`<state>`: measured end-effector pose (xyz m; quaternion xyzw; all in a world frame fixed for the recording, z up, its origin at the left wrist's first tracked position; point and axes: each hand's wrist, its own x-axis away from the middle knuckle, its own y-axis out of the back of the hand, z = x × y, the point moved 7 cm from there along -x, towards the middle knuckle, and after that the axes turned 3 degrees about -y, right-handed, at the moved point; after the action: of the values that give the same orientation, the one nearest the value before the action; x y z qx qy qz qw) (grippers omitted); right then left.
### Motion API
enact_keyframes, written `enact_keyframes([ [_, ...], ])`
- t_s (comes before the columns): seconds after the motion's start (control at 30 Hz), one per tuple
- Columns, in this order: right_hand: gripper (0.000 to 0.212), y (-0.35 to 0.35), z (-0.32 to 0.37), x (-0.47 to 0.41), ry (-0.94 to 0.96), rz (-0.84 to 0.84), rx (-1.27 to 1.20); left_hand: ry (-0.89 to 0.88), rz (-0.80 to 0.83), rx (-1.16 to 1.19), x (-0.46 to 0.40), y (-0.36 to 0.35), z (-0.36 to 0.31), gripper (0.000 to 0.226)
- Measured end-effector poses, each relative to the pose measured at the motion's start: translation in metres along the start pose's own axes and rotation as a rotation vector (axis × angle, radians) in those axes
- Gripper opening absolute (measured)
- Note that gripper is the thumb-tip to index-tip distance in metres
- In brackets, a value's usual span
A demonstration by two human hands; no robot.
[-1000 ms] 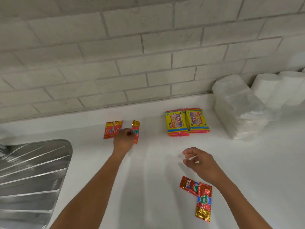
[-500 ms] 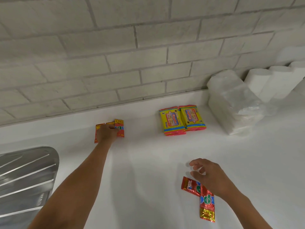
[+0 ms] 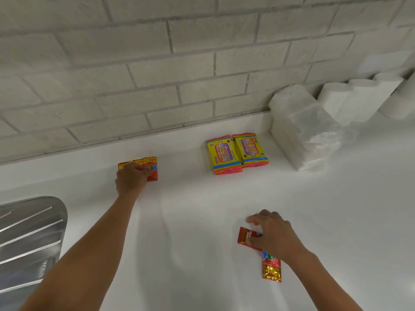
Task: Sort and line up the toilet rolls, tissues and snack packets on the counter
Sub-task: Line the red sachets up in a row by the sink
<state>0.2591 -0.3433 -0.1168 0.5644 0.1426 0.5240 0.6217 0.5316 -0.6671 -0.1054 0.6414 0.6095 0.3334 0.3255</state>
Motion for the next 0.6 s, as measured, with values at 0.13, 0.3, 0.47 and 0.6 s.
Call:
enact_keyframes([
  [0.13,0.039,-0.003,0.008,0.002,0.047,-0.032,0.069,-0.056,-0.026,0.002,0.022,0.005,-0.008,0.024],
  [0.3,0.021,-0.008,0.01,-0.004,0.058,0.031,0.069,-0.088,-0.005,0.001,0.048,-0.001,-0.01,0.02],
  [0.47,0.016,-0.006,0.02,-0.006,0.106,0.065,0.063,-0.151,0.025,0.067,0.081,-0.004,-0.013,0.01],
  [0.6,0.027,0.003,0.033,-0.005,0.182,0.068,-0.082,-0.194,0.076,0.17,0.109,-0.005,-0.025,0.004],
])
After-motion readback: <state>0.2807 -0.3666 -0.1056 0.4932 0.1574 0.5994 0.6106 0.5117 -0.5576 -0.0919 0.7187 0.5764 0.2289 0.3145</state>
